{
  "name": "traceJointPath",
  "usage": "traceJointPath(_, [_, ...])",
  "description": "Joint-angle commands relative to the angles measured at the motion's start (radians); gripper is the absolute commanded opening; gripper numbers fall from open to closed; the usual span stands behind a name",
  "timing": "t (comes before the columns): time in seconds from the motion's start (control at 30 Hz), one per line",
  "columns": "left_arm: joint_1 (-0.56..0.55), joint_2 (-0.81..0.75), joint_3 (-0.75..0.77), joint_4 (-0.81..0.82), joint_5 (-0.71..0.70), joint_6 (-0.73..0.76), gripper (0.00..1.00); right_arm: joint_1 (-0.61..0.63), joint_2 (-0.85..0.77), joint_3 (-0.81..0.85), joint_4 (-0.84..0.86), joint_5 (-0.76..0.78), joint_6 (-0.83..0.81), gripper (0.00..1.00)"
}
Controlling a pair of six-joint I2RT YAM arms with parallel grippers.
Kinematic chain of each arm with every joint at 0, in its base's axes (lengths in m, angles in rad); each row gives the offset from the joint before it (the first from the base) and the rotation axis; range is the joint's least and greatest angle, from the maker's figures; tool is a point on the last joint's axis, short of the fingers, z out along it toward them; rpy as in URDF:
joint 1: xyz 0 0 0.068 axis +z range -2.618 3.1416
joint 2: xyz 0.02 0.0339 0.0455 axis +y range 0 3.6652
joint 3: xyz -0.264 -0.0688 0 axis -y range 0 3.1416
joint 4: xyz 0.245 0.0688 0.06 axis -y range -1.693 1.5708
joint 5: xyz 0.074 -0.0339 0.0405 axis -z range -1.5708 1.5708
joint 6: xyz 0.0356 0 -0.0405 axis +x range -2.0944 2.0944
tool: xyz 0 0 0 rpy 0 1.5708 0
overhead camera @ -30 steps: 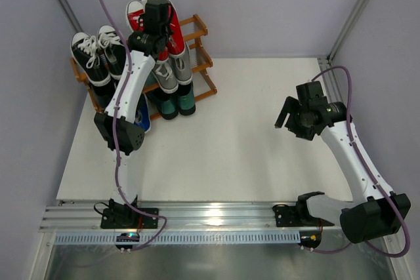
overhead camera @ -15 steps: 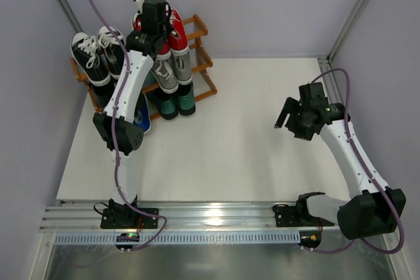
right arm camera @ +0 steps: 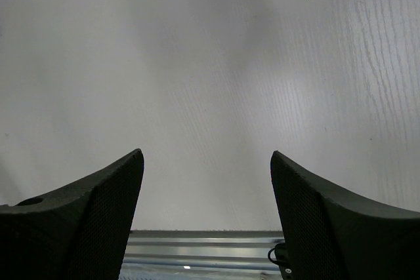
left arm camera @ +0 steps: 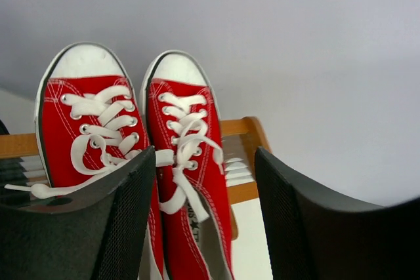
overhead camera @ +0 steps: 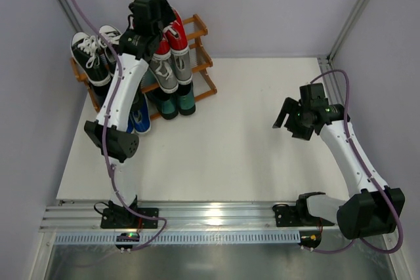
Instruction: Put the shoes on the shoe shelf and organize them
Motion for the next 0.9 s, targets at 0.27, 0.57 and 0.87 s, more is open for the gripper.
traceJointPath(0.27, [-0.057, -0.303, -0.051, 0.001, 0.077, 0.042, 0.73, -0.003, -0.035, 0.025, 0.083, -0.082, -0.055, 0.84])
traceJointPath(0.57, [-0.131, -0.668, -0.525, -0.292, 0.134, -0.004, 1.00, -0.001, -0.085, 0.057, 0.149, -0.257, -0.133, 0.97])
traceJointPath(0.87, [-0.131, -0.889, -0.579, -0.628, 0.103, -0.041, 1.00, 0.007, -0.018, 0.284, 0.037, -0.221, -0.165, 1.00])
